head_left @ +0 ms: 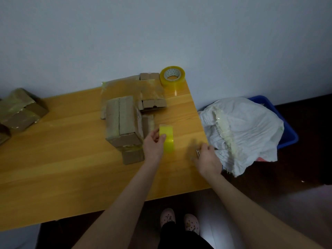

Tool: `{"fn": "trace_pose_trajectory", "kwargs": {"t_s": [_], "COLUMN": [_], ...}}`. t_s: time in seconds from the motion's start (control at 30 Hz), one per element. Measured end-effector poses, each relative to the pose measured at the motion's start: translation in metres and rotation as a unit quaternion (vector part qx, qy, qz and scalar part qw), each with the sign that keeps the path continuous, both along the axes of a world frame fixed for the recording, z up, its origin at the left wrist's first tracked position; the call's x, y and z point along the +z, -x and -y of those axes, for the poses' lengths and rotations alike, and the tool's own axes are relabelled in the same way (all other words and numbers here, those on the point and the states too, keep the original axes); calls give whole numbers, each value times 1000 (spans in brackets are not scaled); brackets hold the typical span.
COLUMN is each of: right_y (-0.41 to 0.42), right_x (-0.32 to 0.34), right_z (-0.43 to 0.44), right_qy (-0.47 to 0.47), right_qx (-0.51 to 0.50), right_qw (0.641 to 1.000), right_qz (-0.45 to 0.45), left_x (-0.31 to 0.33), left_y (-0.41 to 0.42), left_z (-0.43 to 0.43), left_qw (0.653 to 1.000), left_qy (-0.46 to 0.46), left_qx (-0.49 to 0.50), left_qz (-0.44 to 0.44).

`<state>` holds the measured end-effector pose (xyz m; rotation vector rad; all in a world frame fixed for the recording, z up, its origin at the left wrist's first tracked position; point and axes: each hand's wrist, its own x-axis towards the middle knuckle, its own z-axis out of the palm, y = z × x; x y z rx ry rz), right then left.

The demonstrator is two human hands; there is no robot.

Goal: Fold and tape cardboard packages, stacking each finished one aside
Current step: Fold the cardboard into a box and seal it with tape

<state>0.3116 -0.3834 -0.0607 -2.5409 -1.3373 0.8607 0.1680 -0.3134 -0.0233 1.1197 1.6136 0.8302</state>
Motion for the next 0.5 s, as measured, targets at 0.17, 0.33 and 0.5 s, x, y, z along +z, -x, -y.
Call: {"fn": "trace_pose_trajectory", "kwargs": {"t_s": [0.17, 0.33, 0.5], "right_y": [3, 36, 51], "right_x": [-21, -29, -11], "right_z": [14, -19, -59], "right_qy": [125, 54, -95], "right_qx": [-9, 5, -79], "right_qw": [992, 998, 980], "right_qz": [26, -32, -158], "left_x": [-8, -16, -6], "left_y": [17, 30, 34], "left_z": [4, 7, 5], "left_qw": [1000, 1000, 999], "left_qy": [10, 15, -22], "left_qx": [-9, 5, 1], "left_qz": [17, 24, 31]}}
